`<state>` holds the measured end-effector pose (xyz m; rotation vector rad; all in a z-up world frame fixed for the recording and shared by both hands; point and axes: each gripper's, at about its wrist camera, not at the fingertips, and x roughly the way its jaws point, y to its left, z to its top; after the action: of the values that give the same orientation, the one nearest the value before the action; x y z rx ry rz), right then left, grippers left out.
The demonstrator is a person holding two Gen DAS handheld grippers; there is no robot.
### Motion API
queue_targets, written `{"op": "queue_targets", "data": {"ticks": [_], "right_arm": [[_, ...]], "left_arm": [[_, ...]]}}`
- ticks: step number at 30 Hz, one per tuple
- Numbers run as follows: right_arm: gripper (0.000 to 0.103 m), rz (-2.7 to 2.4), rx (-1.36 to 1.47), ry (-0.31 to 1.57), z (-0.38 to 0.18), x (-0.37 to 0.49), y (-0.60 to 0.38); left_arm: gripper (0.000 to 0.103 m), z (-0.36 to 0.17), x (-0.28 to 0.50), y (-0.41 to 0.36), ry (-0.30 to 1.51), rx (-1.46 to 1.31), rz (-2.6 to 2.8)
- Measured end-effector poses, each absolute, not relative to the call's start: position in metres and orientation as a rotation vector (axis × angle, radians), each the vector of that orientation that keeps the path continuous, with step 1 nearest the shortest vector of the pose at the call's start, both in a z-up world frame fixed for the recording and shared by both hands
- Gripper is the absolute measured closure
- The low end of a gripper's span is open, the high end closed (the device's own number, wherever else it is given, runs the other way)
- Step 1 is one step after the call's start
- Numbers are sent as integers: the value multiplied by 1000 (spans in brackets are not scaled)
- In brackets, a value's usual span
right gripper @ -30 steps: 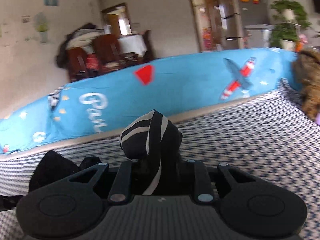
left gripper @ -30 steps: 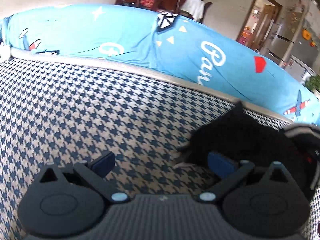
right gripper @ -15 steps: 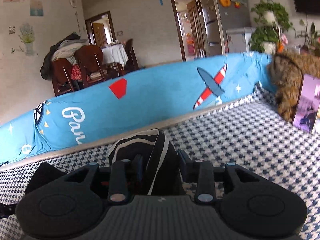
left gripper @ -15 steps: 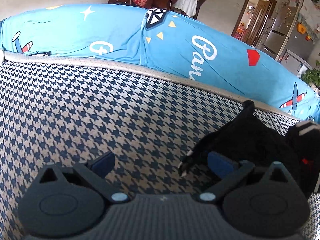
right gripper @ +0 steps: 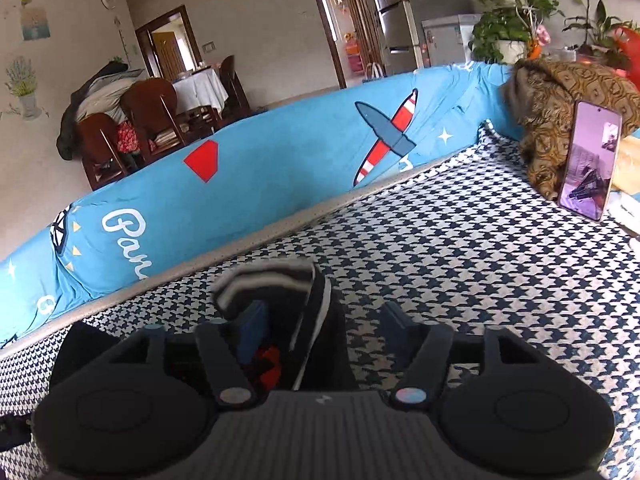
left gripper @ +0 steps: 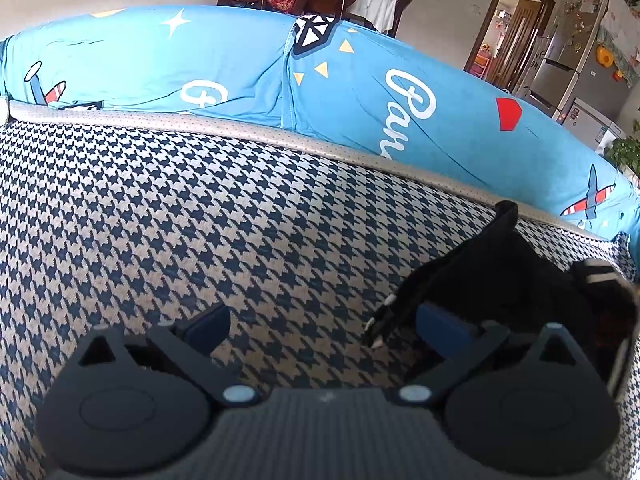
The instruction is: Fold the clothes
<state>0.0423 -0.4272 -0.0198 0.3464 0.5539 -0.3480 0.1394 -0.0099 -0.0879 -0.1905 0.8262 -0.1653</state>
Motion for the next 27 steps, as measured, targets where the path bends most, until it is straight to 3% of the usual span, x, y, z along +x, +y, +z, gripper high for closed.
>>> {"op": "queue_targets", "data": {"ticks": [7, 17, 27], "right_arm": [[35, -272, 294, 431, -8, 24, -417], [35, 25, 185, 487, -35, 63, -354], [35, 11, 163, 580, -73, 109, -332]], "left_arm": [[0, -90, 140, -10, 830, -185, -157], [0, -93, 139, -12, 839, -170, -168], [0, -94, 140, -8, 843, -189, -168]]}}
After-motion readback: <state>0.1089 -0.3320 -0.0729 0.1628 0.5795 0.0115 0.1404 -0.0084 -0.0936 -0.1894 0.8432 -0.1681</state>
